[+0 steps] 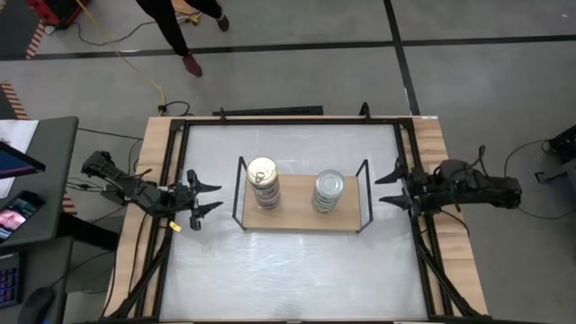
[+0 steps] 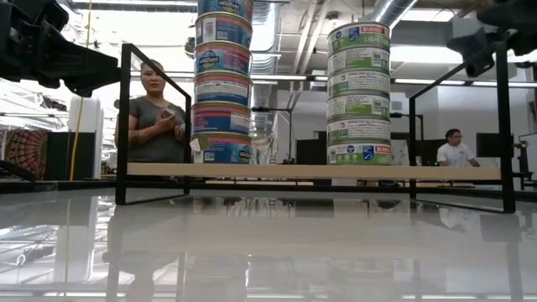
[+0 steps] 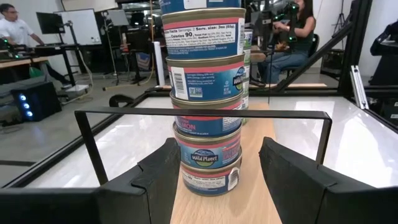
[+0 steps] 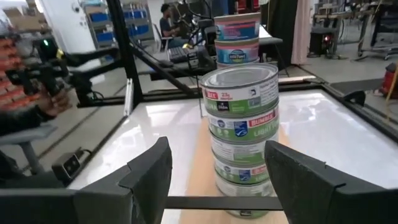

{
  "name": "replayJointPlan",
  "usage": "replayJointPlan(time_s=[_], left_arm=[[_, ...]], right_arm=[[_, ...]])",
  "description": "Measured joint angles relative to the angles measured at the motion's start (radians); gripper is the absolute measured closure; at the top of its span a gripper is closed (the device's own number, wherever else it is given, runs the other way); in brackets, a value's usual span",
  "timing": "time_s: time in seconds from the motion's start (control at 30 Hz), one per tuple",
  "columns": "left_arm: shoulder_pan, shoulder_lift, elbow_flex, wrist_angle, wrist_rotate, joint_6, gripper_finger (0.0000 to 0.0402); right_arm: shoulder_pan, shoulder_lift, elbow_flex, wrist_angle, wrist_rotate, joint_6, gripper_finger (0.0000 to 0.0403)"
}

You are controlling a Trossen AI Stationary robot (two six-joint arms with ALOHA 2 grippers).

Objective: Stack canned seafood by type on shelf
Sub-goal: Return to Home Position

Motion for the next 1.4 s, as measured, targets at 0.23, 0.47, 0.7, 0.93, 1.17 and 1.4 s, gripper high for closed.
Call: replayJointPlan(time_s=[0.23,0.47,0.7,0.93,1.17,1.4], left_arm=[[0.0,0.0,0.0,0.0,0.0,-0.001,0.0191],[0.0,0.0,0.0,0.005,0.0,-0.001,0.0191],[0.0,0.0,0.0,0.007,0.0,0.0,0.0191],[0.0,0.0,0.0,0.007,0.001,-0.002,0.0191],[0.0,0.0,0.0,0.007,0.001,-0.003,0.0191],[0.0,0.0,0.0,0.003,0.001,-0.038,0.0191]], right_arm=[[0.0,0.0,0.017,-0.075,0.055,-0.037,0.0121],[0.0,0.011,0.027,-0.099,0.057,-0.042,0.0121],[0.001,0.042,0.027,-0.098,0.056,-0.045,0.0121],[-0.015,0.077,0.027,-0.1,0.083,-0.044,0.0121],[-0.027,0.074,0.027,-0.104,0.084,-0.044,0.0121],[-0.027,0.075,0.025,-0.105,0.084,-0.044,0.0121]])
